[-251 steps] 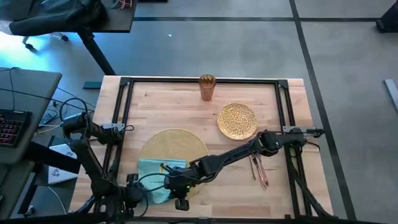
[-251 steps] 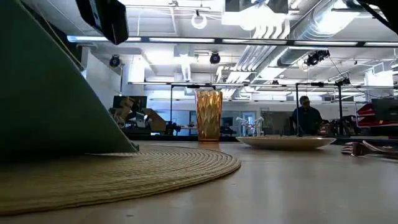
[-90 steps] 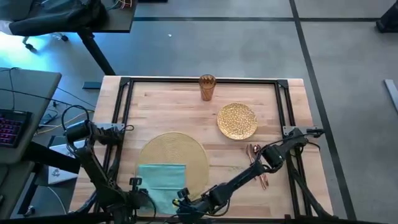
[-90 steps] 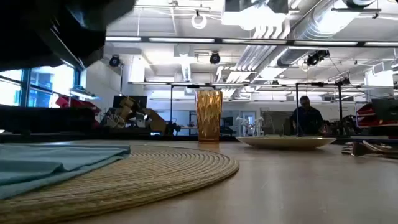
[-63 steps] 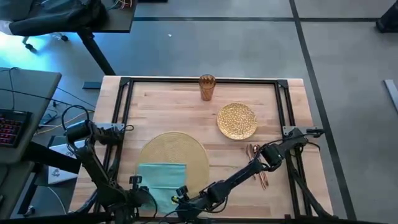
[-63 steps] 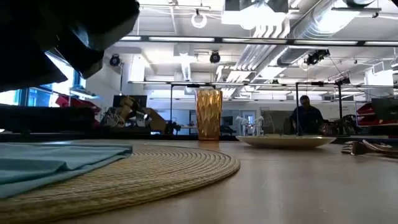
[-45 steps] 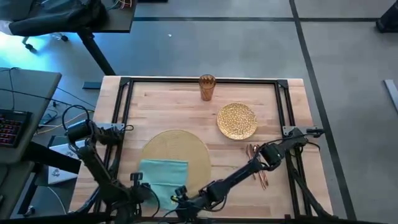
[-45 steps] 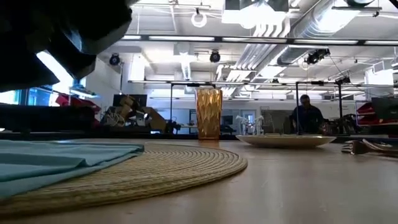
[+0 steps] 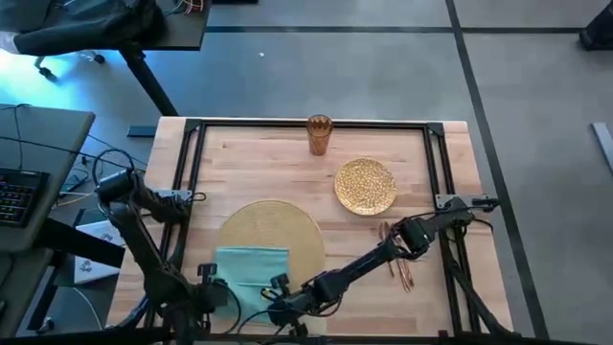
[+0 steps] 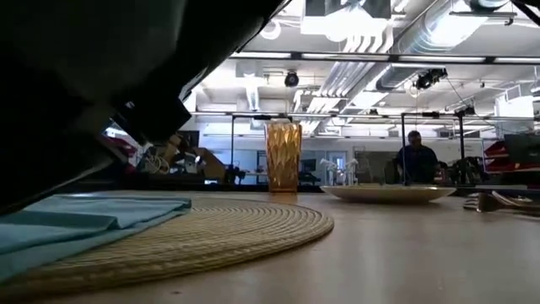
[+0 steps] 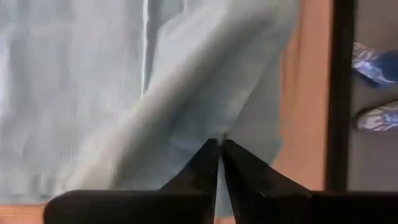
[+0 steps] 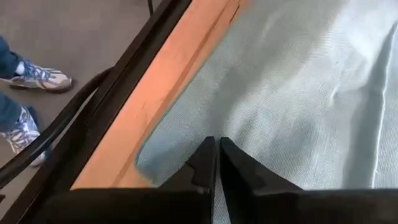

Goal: Set table place
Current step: Fold the blue table napkin

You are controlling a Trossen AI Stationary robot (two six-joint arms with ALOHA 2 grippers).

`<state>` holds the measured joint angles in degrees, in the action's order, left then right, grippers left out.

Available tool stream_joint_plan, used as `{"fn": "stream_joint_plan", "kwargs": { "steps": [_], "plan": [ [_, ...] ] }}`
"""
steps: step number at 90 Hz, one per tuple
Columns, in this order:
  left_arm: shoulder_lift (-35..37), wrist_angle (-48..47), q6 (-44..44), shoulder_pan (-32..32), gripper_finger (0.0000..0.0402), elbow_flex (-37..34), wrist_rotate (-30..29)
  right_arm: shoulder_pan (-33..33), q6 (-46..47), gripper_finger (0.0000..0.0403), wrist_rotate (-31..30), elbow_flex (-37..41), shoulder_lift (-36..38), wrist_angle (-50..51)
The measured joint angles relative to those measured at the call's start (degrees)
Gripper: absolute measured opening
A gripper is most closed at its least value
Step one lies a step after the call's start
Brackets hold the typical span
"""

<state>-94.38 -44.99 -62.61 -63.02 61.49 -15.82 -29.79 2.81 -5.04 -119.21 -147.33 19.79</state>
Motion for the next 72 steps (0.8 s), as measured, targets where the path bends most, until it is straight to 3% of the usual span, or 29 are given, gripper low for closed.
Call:
{"fn": "stream_joint_plan", "kwargs": {
  "steps": [20, 33, 50, 61, 72],
  "plan": [
    [0.66, -0.90, -0.11, -0.15, 0.0030, -0.04, 0.31, 0.86, 3.15, 0.0016, 2.40, -4.07, 0.49, 2.33],
    [0.67, -0.87, -0.33, -0.13, 0.0031, -0.04, 0.30, 0.64, -1.49, 0.0069, 7.16, -3.71, 0.33, 0.06],
    [0.67, -0.69, -2.77, -0.20, 0.0031, -0.04, 0.47, -0.38, -5.35, 0.0129, 7.20, -3.64, -1.19, 0.23],
    [0.67, -0.49, -3.32, -0.33, 0.0031, -0.04, 1.07, -0.76, -5.26, 0.0131, 6.71, -3.80, -1.60, 0.55],
    [0.67, -0.33, -3.33, -0.39, 0.0031, -0.04, 2.35, -1.08, -3.79, 0.0102, 4.29, -3.86, -1.62, 2.27]
  ]
}}
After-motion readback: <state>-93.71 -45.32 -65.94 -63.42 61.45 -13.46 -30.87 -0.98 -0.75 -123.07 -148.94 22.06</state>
